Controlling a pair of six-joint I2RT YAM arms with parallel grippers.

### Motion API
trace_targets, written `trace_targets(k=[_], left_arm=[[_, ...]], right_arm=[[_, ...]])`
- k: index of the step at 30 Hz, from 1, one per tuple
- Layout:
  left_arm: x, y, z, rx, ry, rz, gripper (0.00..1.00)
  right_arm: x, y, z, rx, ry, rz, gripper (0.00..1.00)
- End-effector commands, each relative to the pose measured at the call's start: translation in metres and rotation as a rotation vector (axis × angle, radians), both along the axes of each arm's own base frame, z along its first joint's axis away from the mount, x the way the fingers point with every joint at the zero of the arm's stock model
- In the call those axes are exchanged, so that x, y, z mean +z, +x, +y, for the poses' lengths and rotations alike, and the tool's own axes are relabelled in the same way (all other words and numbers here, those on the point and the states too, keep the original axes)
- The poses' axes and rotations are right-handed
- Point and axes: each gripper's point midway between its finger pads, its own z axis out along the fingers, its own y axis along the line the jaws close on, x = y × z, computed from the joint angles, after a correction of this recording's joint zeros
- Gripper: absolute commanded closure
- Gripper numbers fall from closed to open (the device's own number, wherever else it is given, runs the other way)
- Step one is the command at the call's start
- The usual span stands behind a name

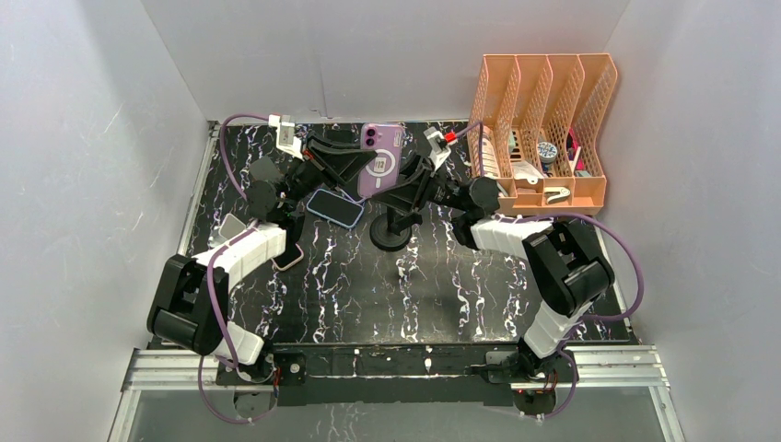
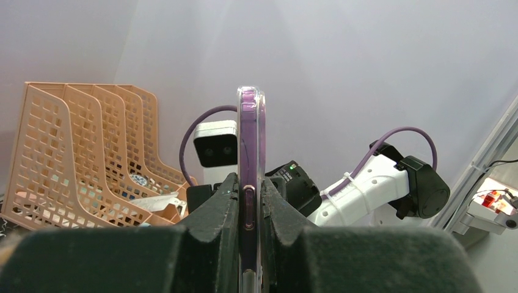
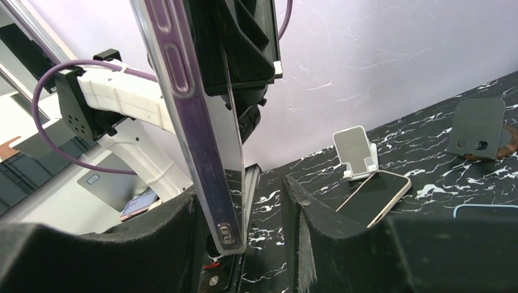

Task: Place the phone on the phone stand
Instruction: Adjust the phone.

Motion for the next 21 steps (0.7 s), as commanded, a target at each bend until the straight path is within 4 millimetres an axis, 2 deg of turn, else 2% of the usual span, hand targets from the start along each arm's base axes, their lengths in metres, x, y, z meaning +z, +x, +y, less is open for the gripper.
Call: trace_targets(k=[1, 15, 19, 21], left_arm=[[0.0523, -0.0401, 0.0229, 0.028, -0.145, -0.289, 1.0], [0.0472, -0.0353, 0.0219, 0.034, -0.14, -0.275, 1.0], [0.0457, -0.0331, 0.0225, 0.044, -0.141, -0.272, 1.0], [0.045, -0.0325, 0.0224, 0.047, -0.14, -0.273, 1.0]], right_arm=[[0.0604, -0.0244, -0.0177, -0.005, 0.209, -0.314, 0.48], [0.0658, -0.0204, -0.014, 0.001, 0.223, -0.31, 0.6], [0.0651, -0.0216, -0.0111, 0.013, 0.222, -0.309, 0.68], [0.0647, -0.0217, -0.0104, 0.016, 0.221, -0.307, 0.77]])
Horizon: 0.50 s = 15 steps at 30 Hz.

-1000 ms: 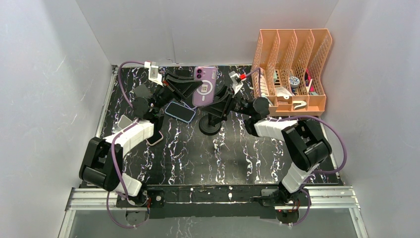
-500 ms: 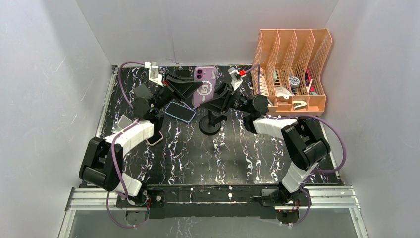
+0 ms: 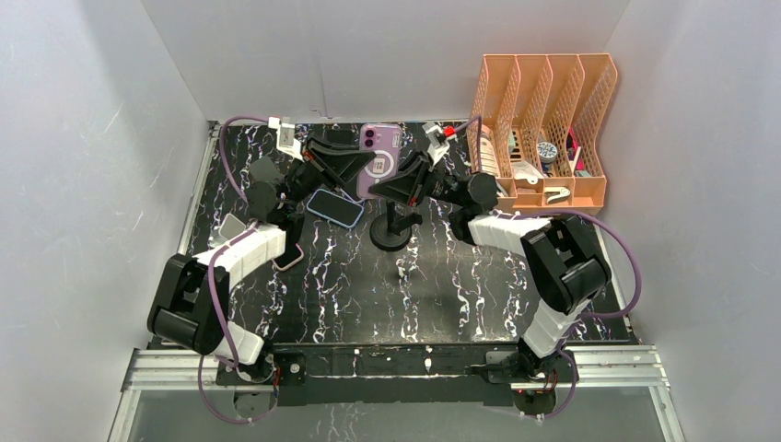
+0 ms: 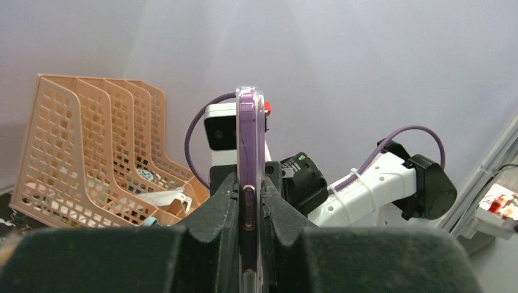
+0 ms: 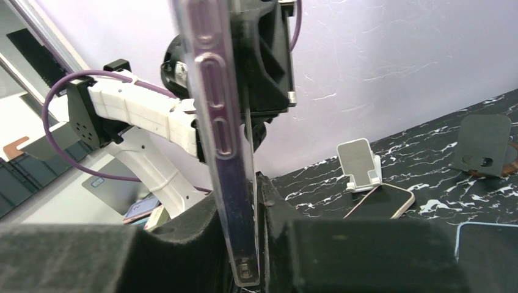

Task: Place the phone on the phone stand
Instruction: Adjust the phone.

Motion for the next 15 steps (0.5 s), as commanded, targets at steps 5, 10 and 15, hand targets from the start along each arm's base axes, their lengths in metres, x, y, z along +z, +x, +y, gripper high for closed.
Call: trace_targets(k=[5, 10, 15], left_arm=[[0.049, -0.031, 0.022, 0.051, -0.143, -0.283, 1.0], [0.04, -0.022, 0.021, 0.07, -0.098, -0.249, 0.5], [0.025, -0.007, 0.029, 0.176, 0.043, -0.241, 0.21]], right_arm=[[0.052, -0.024, -0.014, -0.006, 0.208, -0.267, 0.99], [0.053, -0.017, -0.019, -0.059, 0.179, -0.226, 0.99], [0.057, 0.0, -0.04, -0.277, 0.018, -0.202, 0.99]])
